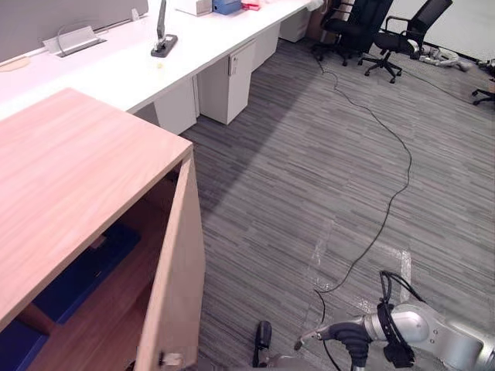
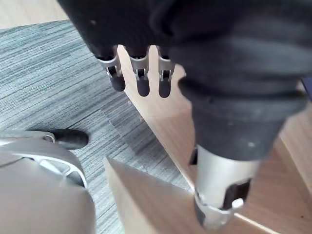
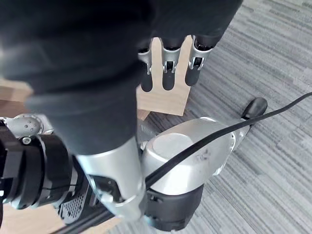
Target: Walk over to the cabinet, pick up the folder, carry it to the office cabinet, place the folder inside the office cabinet, then close the office cabinet door
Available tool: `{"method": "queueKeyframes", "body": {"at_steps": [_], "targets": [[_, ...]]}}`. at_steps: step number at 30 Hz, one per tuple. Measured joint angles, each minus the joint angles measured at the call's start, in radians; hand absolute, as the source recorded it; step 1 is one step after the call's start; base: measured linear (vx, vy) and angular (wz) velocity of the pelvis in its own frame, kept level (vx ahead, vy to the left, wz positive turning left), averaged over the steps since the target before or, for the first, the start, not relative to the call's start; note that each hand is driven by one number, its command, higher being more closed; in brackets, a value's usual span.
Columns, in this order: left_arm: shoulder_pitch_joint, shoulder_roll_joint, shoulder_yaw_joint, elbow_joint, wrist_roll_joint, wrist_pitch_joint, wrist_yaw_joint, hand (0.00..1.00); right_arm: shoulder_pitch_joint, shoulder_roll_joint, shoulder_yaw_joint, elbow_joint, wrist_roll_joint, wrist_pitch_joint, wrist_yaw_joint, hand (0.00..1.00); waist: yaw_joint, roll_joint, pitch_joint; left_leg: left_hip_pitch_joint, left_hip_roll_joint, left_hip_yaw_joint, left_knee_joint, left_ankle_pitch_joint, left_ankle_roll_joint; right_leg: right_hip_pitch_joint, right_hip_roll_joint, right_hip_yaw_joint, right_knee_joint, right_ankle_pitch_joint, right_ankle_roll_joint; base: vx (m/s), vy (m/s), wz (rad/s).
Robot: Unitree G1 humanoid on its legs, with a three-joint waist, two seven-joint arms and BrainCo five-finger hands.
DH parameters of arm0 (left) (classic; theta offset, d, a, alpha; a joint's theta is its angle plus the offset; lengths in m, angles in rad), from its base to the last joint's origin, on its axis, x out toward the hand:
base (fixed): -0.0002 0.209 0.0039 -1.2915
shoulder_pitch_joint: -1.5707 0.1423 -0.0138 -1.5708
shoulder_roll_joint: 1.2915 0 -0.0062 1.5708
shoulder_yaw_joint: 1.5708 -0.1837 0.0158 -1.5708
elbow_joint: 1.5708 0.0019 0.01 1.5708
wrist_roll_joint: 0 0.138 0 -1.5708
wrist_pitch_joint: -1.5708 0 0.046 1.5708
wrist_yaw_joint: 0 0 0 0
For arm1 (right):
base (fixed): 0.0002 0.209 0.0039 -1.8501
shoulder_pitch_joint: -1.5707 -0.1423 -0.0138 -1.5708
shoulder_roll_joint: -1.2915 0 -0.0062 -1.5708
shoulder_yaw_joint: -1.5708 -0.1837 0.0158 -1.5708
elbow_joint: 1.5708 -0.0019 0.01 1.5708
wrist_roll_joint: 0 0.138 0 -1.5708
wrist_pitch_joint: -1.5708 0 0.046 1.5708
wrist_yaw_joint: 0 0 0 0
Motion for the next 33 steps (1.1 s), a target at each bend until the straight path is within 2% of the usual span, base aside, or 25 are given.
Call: {"method": "queueKeyframes", "body": {"at_steps": [3,4,7,9,11,13,15,16,17,18,19,20,21,22,23,24,25,26,27,28,29,30,31,33], "targets": [[-0.006,-0.016,0.043,0.000,-0.034,0.002,0.002,0.00,-0.035,0.015,0.032,0.066,-0.018,0.000,-0.003,0.00,0.034,0.003,0.003,-0.022,0.003,-0.016,0.005,0.008,-0.008,-0.011,0.005,-0.011,-0.001,0.009,-0.006,-0.02,-0.012,0.19],[-0.013,-0.020,0.051,-0.002,-0.040,0.002,0.007,0.00,-0.062,0.048,0.054,0.127,-0.058,0.002,-0.009,0.00,0.043,0.005,0.005,-0.051,0.008,-0.054,0.014,0.023,-0.023,-0.013,-0.004,-0.051,0.000,0.009,-0.006,-0.01,-0.038,0.59],[-0.030,-0.023,0.054,-0.008,-0.046,0.003,0.022,0.00,-0.107,0.134,0.071,0.241,-0.097,0.004,-0.033,0.00,0.061,0.002,0.017,-0.095,0.010,-0.144,0.017,0.050,-0.024,0.002,-0.027,-0.146,0.000,0.003,-0.008,-0.02,-0.036,1.10],[-0.043,-0.037,0.049,-0.021,-0.064,0.005,0.036,0.00,-0.094,0.241,0.013,0.392,-0.129,0.010,-0.087,0.00,0.075,0.000,0.037,-0.107,0.006,-0.196,0.009,0.080,-0.020,0.040,-0.047,-0.237,-0.001,-0.020,0.005,-0.04,0.006,1.34],[-0.032,-0.063,0.046,-0.020,-0.070,0.014,0.060,0.00,-0.093,0.429,-0.122,0.627,-0.205,0.035,-0.201,0.00,0.094,0.002,0.043,-0.118,0.014,-0.159,-0.002,0.091,0.007,0.070,-0.074,-0.318,-0.006,-0.039,0.017,-0.05,0.061,1.07],[-0.016,-0.073,0.040,-0.018,-0.084,0.020,0.070,0.00,-0.114,0.545,-0.199,0.773,-0.265,0.054,-0.281,0.00,0.093,0.011,0.051,-0.119,0.020,-0.137,-0.010,0.096,0.001,0.085,-0.089,-0.348,-0.006,-0.043,0.022,-0.03,0.071,0.69],[-0.003,-0.081,0.021,-0.016,-0.087,0.020,0.081,0.00,-0.157,0.739,-0.301,1.026,-0.345,0.087,-0.384,0.00,0.097,0.025,0.053,-0.123,0.010,-0.141,-0.033,0.110,-0.014,0.092,-0.111,-0.383,-0.005,-0.045,0.027,0.00,0.108,0.55],[-0.003,-0.082,0.018,-0.015,-0.090,0.020,0.081,0.00,-0.160,0.785,-0.336,1.079,-0.357,0.095,-0.408,0.00,0.098,0.029,0.054,-0.125,0.005,-0.152,-0.036,0.113,-0.013,0.096,-0.116,-0.392,-0.001,-0.044,0.032,0.06,0.090,0.57],[-0.006,-0.089,0.011,-0.015,-0.101,0.019,0.080,0.00,-0.159,0.858,-0.397,1.166,-0.356,0.114,-0.456,0.00,0.101,0.046,0.061,-0.123,-0.004,-0.188,-0.039,0.123,-0.008,0.120,-0.129,-0.427,0.000,-0.048,0.044,0.10,0.099,0.92],[-0.008,-0.095,-0.004,-0.015,-0.112,0.018,0.079,0.00,-0.148,0.919,-0.469,1.253,-0.353,0.132,-0.502,0.00,0.093,0.063,0.061,-0.122,-0.019,-0.238,-0.037,0.127,-0.005,0.157,-0.154,-0.486,0.009,-0.060,0.064,0.12,0.114,1.10],[-0.009,-0.097,-0.009,-0.015,-0.117,0.018,0.078,0.00,-0.137,0.937,-0.498,1.285,-0.353,0.142,-0.521,0.00,0.092,0.071,0.057,-0.123,-0.026,-0.264,-0.036,0.127,-0.001,0.167,-0.170,-0.510,0.033,-0.074,0.079,0.18,0.169,1.44],[-0.014,-0.103,-0.015,-0.015,-0.131,0.018,0.078,0.00,-0.110,0.961,-0.562,1.327,-0.353,0.165,-0.561,0.00,0.091,0.086,0.051,-0.123,-0.048,-0.321,-0.033,0.139,0.009,0.181,-0.225,-0.562,0.133,-0.117,0.095,0.24,0.214,1.61],[-0.016,-0.104,-0.032,-0.013,-0.142,0.018,0.078,0.00,-0.081,0.976,-0.626,1.341,-0.354,0.182,-0.594,0.00,0.089,0.096,0.045,-0.117,-0.082,-0.386,-0.034,0.150,0.016,0.189,-0.305,-0.587,0.273,-0.170,0.091,0.26,0.229,1.67],[-0.016,-0.102,-0.042,-0.011,-0.144,0.018,0.079,0.00,-0.070,0.982,-0.656,1.342,-0.353,0.188,-0.606,0.00,0.088,0.101,0.044,-0.113,-0.097,-0.422,-0.031,0.153,0.023,0.186,-0.344,-0.572,0.344,-0.188,0.066,0.25,0.245,1.91],[-0.016,-0.094,-0.080,-0.013,-0.145,0.017,0.086,0.00,-0.055,0.992,-0.727,1.345,-0.339,0.198,-0.625,0.00,0.076,0.101,0.048,-0.108,-0.125,-0.508,-0.031,0.162,0.036,0.162,-0.411,-0.468,0.518,-0.211,0.021,0.22,0.199,1.96],[-0.029,-0.070,-0.116,-0.019,-0.142,0.016,0.102,0.00,-0.061,0.998,-0.774,1.356,-0.313,0.202,-0.647,0.00,0.071,0.112,0.055,-0.116,-0.119,-0.582,-0.019,0.164,0.037,0.112,-0.355,-0.227,0.561,-0.325,0.066,0.16,0.151,2.00],[-0.039,-0.060,-0.125,-0.019,-0.136,0.016,0.112,0.00,-0.069,1.002,-0.793,1.359,-0.307,0.203,-0.653,0.00,0.069,0.113,0.059,-0.127,-0.116,-0.620,-0.013,0.166,0.034,0.103,-0.302,-0.122,0.551,-0.365,0.079,0.11,-0.018,1.95],[-0.058,-0.051,-0.128,-0.019,-0.103,0.016,0.135,0.00,-0.068,1.008,-0.822,1.364,-0.271,0.203,-0.673,0.00,0.064,0.110,0.062,-0.145,-0.121,-0.703,-0.010,0.175,0.025,0.101,-0.208,0.044,0.510,-0.412,0.093,0.06,-0.132,1.97],[-0.073,-0.044,-0.126,-0.019,-0.075,0.016,0.145,0.00,-0.065,1.024,-0.864,1.381,-0.243,0.208,-0.690,0.00,0.061,0.097,0.070,-0.146,-0.140,-0.775,-0.010,0.181,0.016,0.127,-0.152,0.139,0.454,-0.432,0.109,0.08,-0.219,2.32],[-0.079,-0.038,-0.124,-0.020,-0.051,0.016,0.148,0.00,-0.053,1.043,-0.889,1.393,-0.218,0.214,-0.700,0.00,0.053,0.072,0.074,-0.144,-0.175,-0.834,-0.009,0.185,0.008,0.153,-0.137,0.163,0.387,-0.429,0.113,0.05,-0.199,1.83],[-0.081,-0.038,-0.122,-0.020,-0.038,0.016,0.148,0.00,-0.044,1.050,-0.901,1.399,-0.205,0.213,-0.703,0.00,0.050,0.058,0.072,-0.143,-0.190,-0.861,-0.009,0.185,0.004,0.164,-0.147,0.147,0.367,-0.447,0.136,0.03,-0.217,1.35],[-0.080,-0.056,-0.110,-0.019,-0.028,0.017,0.148,0.00,-0.038,1.062,-0.927,1.410,-0.193,0.216,-0.705,0.00,0.054,0.064,0.068,-0.145,-0.183,-0.877,-0.018,0.188,-0.006,0.184,-0.146,0.112,0.352,-0.448,0.146,0.04,-0.195,0.79],[-0.066,-0.084,-0.077,-0.017,-0.021,0.017,0.151,0.00,-0.038,1.066,-0.964,1.407,-0.184,0.219,-0.707,0.00,0.056,0.090,0.058,-0.146,-0.150,-0.844,-0.041,0.194,-0.013,0.193,-0.124,0.079,0.320,-0.439,0.138,0.03,-0.150,0.47],[-0.054,-0.091,-0.049,-0.016,-0.018,0.017,0.154,0.00,-0.036,1.070,-0.962,1.405,-0.162,0.218,-0.707,0.00,0.058,0.090,0.058,-0.149,-0.121,-0.823,-0.048,0.197,-0.022,0.211,-0.096,0.069,0.296,-0.432,0.128,0.08,-0.167,0.19]]}}
